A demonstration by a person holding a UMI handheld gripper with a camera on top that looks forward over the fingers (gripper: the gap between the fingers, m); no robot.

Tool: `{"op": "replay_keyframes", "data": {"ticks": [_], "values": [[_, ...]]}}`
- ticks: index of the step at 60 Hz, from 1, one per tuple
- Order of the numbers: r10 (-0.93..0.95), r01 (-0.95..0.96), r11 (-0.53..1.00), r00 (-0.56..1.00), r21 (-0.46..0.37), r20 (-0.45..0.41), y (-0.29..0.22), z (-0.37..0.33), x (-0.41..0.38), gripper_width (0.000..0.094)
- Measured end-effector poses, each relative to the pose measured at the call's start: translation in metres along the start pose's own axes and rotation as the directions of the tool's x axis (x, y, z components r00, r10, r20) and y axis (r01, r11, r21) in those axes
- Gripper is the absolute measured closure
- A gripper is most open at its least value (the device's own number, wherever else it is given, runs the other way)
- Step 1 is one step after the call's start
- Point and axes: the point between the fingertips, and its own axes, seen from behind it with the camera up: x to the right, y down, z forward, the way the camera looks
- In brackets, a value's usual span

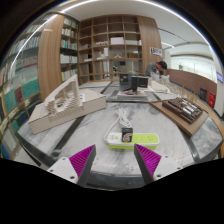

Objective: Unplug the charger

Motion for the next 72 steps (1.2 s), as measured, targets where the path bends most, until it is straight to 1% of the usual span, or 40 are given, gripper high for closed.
{"op": "replay_keyframes", "data": {"ticks": [5, 9, 11, 15, 19, 22, 24, 25, 26, 27, 28, 29, 30, 35, 37, 44, 47, 55, 57, 58, 60, 62, 63, 64, 66, 69, 70, 71, 72], "values": [[-0.005, 0.005, 1.0, 0.997, 0.005, -0.078, 0.003, 0.03, 0.031, 0.014], [-0.006, 0.006, 1.0, 0.994, 0.004, -0.105, 0.003, 0.054, 0.052, 0.0142], [-0.007, 0.009, 1.0, 0.994, 0.013, -0.107, 0.001, 0.067, 0.051, 0.0149], [-0.03, 0.032, 0.999, 0.996, 0.026, -0.078, -0.005, 0.089, 0.048, 0.0161], [-0.06, 0.063, 0.996, 0.997, 0.061, -0.052, -0.016, 0.108, 0.039, 0.0169], [-0.067, 0.07, 0.996, 0.997, 0.062, -0.044, -0.018, 0.121, 0.035, 0.0201], [-0.067, 0.069, 0.996, 0.997, 0.055, -0.039, -0.017, 0.128, 0.033, 0.0247], [-0.067, 0.069, 0.996, 0.997, 0.051, -0.04, -0.016, 0.132, 0.033, 0.0253], [-0.069, 0.071, 0.996, 0.997, 0.045, -0.044, -0.014, 0.135, 0.034, 0.0306], [-0.074, 0.077, 0.996, 0.995, 0.043, -0.065, -0.014, 0.136, 0.039, 0.0348], [-0.086, 0.09, 0.995, 0.992, 0.046, -0.094, -0.014, 0.139, 0.045, 0.0447], [-0.098, 0.104, 0.994, 0.988, 0.046, -0.118, -0.014, 0.14, 0.051, 0.0501], [-0.106, 0.114, 0.992, 0.985, 0.052, -0.135, -0.014, 0.141, 0.054, 0.0625], [-0.038, 0.044, 0.997, 0.994, 0.056, -0.1, -0.014, 0.14, 0.05, 0.0672], [-0.027, 0.032, 0.998, 0.996, 0.055, -0.087, -0.014, 0.146, 0.048, 0.0677], [-0.026, 0.03, 0.998, 0.997, 0.055, -0.066, -0.013, 0.139, 0.048, 0.0802], [-0.01, 0.014, 0.998, 0.998, 0.065, -0.058, -0.014, 0.141, 0.048, 0.0834], [-0.039, 0.043, 0.997, 0.998, 0.065, -0.053, -0.016, 0.14, 0.049, 0.0851], [-0.021, 0.024, 0.997, 0.999, 0.07, -0.045, -0.017, 0.138, 0.049, 0.0852], [0.001, 0.003, 0.996, 0.999, 0.091, -0.039, -0.021, 0.136, 0.049, 0.0851], [0.022, -0.014, 0.983, 0.999, 0.183, -0.044, -0.05, 0.121, 0.053, 0.0853], [-0.012, 0.042, 0.953, 0.995, 0.3, -0.101, -0.085, 0.1, 0.064, 0.0853], [-0.024, 0.067, 0.936, 0.991, 0.345, -0.129, -0.103, 0.088, 0.068, 0.0854], [-0.021, 0.073, 0.924, 0.99, 0.376, -0.139, -0.12, 0.081, 0.07, 0.0854], [-0.003, 0.051, 0.916, 0.993, 0.398, -0.119, -0.141, 0.07, 0.069, 0.0855], [0.022, 0.002, 0.928, 0.998, 0.373, -0.061, -0.157, 0.063, 0.068, 0.0855], [0.032, -0.008, 0.928, 0.998, 0.373, -0.057, -0.162, 0.058, 0.073, 0.0855], [0.036, -0.008, 0.922, 0.997, 0.387, -0.066, -0.164, 0.05, 0.081, 0.0855], [0.035, -0.002, 0.923, 0.996, 0.384, -0.078, -0.17, 0.048, 0.09, 0.0855]]}}
